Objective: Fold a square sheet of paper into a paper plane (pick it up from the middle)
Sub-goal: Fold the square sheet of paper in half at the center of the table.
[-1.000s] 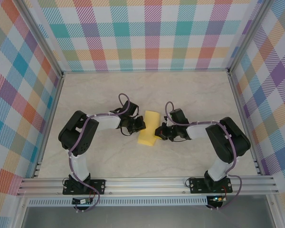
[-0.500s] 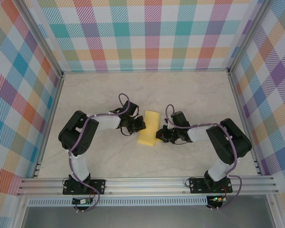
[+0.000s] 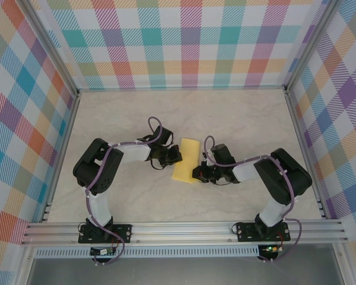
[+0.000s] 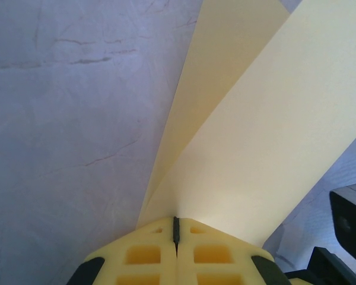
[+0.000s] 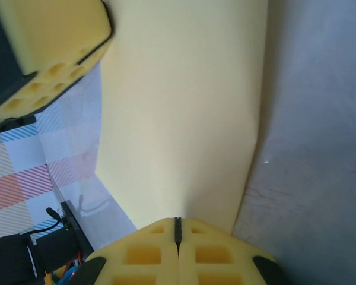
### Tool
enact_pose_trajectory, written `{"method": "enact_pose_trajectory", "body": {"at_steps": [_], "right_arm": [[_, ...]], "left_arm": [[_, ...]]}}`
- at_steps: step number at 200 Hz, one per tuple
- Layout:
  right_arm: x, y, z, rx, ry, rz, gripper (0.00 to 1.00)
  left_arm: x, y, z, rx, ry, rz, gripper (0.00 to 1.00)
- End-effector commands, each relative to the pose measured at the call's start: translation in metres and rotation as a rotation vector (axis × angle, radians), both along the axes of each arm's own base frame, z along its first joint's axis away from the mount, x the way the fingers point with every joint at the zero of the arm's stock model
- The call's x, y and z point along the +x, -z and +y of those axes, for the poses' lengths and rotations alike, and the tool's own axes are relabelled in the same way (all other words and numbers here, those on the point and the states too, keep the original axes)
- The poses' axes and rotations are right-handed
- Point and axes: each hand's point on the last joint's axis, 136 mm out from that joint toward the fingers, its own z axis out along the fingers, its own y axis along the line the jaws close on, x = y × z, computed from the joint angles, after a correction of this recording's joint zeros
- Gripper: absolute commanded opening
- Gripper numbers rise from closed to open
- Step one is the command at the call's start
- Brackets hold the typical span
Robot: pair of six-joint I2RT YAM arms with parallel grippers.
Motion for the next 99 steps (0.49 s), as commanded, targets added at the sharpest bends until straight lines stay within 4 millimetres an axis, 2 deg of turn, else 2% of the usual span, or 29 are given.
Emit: {"method": "enact_pose_trajectory", "body": {"at_steps": [1,25,75,99], "right_arm": [[-0.006,0.015,-0.006,-0.027,0.009,0.010,0.04],[-0.006,0.012,-0.004,-0.010,0.005,0.010,0.04],[-0.001,-0.026,0.004,0.045,-0.016,-0.062,0.05],[-0.007,-0.024,0.006,0.037,-0.035,-0.055,0.05]], "left_arm": [[-0.023,0.028,0.013,0.084,0.013,0.074,0.00],[-0.023,0.029,0.013,0.082,0.014,0.076,0.00],[-0.023,0.028,0.012,0.081,0.015,0.076,0.00],[-0.023,0.030,0.013,0.084,0.015,0.077,0.00]]}}
